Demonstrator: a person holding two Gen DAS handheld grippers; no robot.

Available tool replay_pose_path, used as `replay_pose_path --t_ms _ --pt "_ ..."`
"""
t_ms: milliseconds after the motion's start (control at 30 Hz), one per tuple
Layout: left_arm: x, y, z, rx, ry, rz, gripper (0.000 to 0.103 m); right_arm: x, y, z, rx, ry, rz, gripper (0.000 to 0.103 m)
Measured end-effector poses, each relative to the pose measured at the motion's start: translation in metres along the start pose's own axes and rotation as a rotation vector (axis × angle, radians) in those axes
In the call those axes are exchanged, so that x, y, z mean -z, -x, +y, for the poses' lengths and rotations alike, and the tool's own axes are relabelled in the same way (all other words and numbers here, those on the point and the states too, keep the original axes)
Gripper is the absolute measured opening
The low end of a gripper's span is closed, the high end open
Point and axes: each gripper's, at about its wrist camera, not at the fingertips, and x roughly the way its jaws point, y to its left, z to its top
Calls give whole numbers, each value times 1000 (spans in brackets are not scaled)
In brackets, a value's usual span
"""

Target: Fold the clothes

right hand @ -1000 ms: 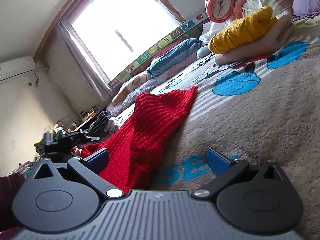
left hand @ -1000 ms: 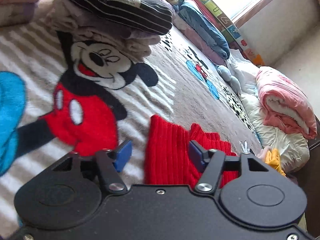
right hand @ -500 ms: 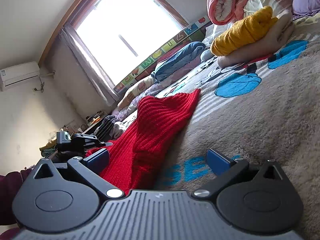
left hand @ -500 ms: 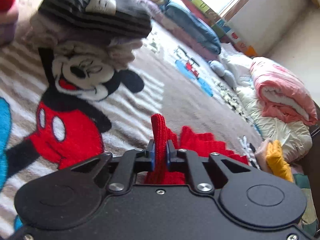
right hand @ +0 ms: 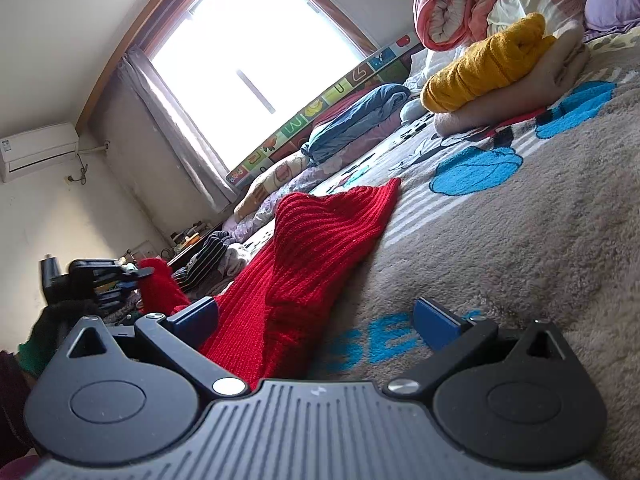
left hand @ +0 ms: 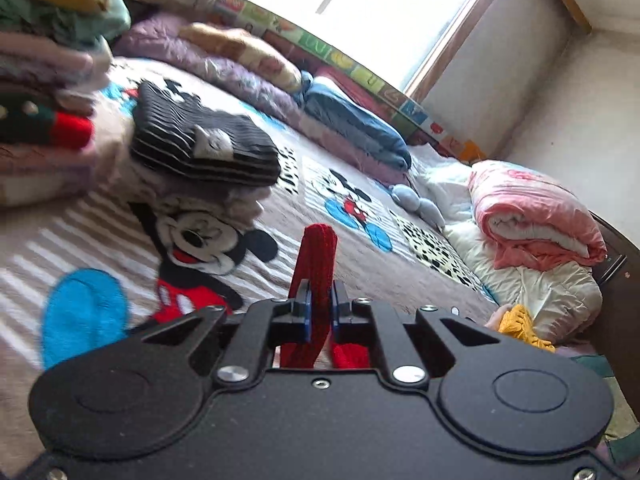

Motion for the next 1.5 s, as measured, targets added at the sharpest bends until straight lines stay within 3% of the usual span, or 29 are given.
replay_pose_path --t_ms 267,900,1267,1500 --pt "0 31 32 -61 41 -62 6 0 -1 1 7 3 4 103" --pt "33 34 122 -191 232 -63 5 1 0 2 10 7 4 103" --pt "47 37 148 -241 327 -53 5 1 0 1 9 7 3 103" --pt "53 39 161 -266 384 -45 13 1 0 1 8 7 2 103"
